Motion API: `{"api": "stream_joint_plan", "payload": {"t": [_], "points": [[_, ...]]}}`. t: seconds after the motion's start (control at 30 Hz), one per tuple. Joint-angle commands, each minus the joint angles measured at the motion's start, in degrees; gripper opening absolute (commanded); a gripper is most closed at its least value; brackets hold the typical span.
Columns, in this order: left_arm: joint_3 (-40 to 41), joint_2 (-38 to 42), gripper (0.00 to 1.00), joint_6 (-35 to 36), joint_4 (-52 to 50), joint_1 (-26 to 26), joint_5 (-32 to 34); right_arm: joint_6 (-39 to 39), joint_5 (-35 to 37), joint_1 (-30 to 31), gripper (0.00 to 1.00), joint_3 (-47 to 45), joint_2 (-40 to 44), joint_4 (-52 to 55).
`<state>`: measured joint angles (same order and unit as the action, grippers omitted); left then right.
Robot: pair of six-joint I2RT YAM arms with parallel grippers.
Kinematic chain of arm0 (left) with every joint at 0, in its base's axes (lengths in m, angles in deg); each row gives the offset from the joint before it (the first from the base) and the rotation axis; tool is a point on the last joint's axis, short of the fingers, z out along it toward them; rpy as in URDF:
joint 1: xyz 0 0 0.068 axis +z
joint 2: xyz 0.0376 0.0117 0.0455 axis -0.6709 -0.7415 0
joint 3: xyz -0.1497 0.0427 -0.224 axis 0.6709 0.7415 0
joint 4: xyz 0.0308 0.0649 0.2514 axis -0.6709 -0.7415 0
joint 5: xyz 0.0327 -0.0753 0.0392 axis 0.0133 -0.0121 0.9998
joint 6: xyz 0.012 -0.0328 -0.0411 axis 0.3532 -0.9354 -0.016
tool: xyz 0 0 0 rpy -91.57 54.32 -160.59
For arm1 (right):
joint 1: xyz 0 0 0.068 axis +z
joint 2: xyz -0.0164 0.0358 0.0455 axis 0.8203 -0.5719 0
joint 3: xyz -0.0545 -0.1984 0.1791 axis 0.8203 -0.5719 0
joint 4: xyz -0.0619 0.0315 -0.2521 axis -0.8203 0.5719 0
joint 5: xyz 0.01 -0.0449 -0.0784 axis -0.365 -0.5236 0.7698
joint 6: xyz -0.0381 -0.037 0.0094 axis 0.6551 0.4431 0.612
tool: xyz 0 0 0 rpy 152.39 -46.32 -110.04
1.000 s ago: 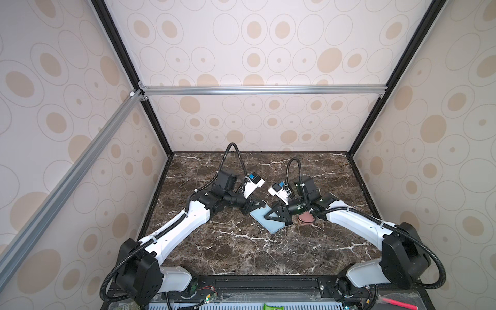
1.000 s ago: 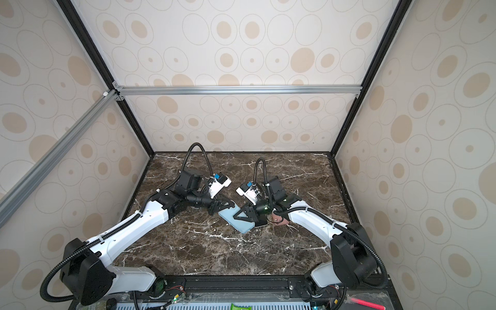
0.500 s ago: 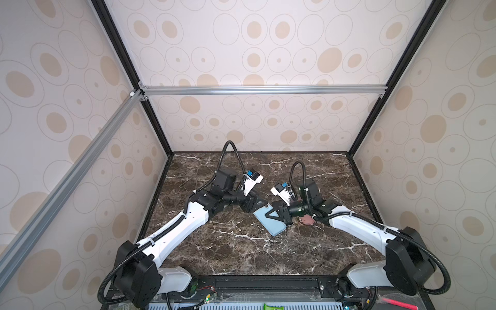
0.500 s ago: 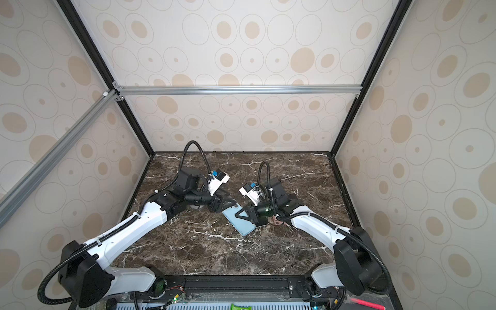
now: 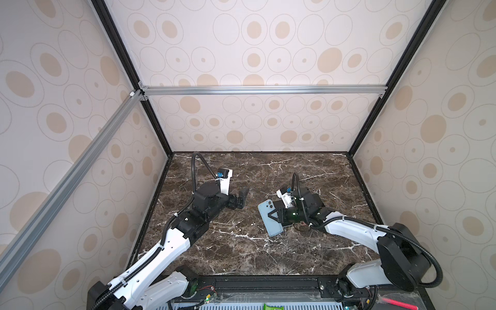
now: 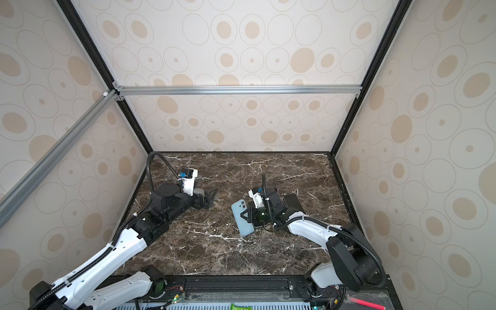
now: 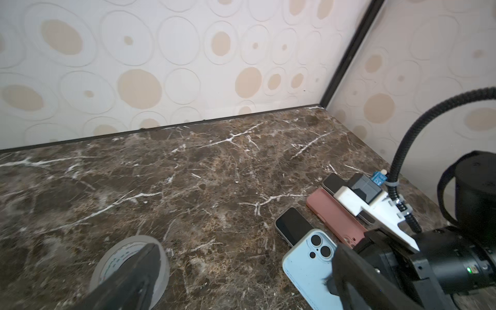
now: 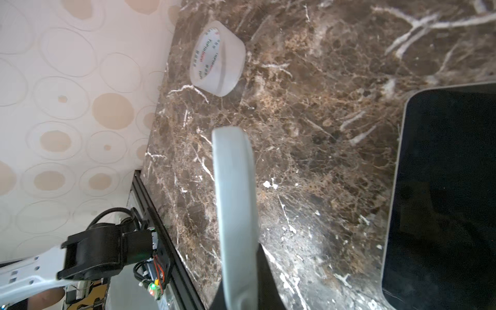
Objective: Take the phone out of the phone case
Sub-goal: Place the phone case at the center of the table.
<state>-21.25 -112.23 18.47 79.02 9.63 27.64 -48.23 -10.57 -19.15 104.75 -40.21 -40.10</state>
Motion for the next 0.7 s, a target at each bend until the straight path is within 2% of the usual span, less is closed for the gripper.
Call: {"api": "stream_joint_plan", "payload": {"t": [0.0,0.17,0.23,0.37,0.5,0.63,0.67], "points": [[2.2,2.6,0.99,-4.57,2.51,0.05,8.64,-5.1,2.22,1.74,0.11,2.63,-4.07,-2.6],[5.73,5.28,0.99,-6.96,4.45,0.09,11.92,-7.38,3.43,4.03,0.12,6.26,-11.43,-4.03],[6.48,5.96,0.99,-7.3,4.67,0.14,14.1,-8.75,4.82,4.14,0.17,6.63,-13.07,-5.11],[8.25,7.33,0.99,-7.85,5.28,0.16,20.83,-8.36,8.85,4.13,0.44,7.33,-14.6,-3.23],[11.85,9.96,0.99,-6.61,9.42,0.25,27.48,-6.7,9.56,3.25,0.64,6.71,-13.49,-2.44],[20.2,14.25,0.99,2.64,21.58,0.25,34.35,-1.68,14.61,0.2,0.85,5.27,-6.04,5.05],[23.35,15.75,0.99,5.78,25.73,0.3,36.53,0.0,15.96,-1.48,0.93,4.07,-2.84,6.24]]}}
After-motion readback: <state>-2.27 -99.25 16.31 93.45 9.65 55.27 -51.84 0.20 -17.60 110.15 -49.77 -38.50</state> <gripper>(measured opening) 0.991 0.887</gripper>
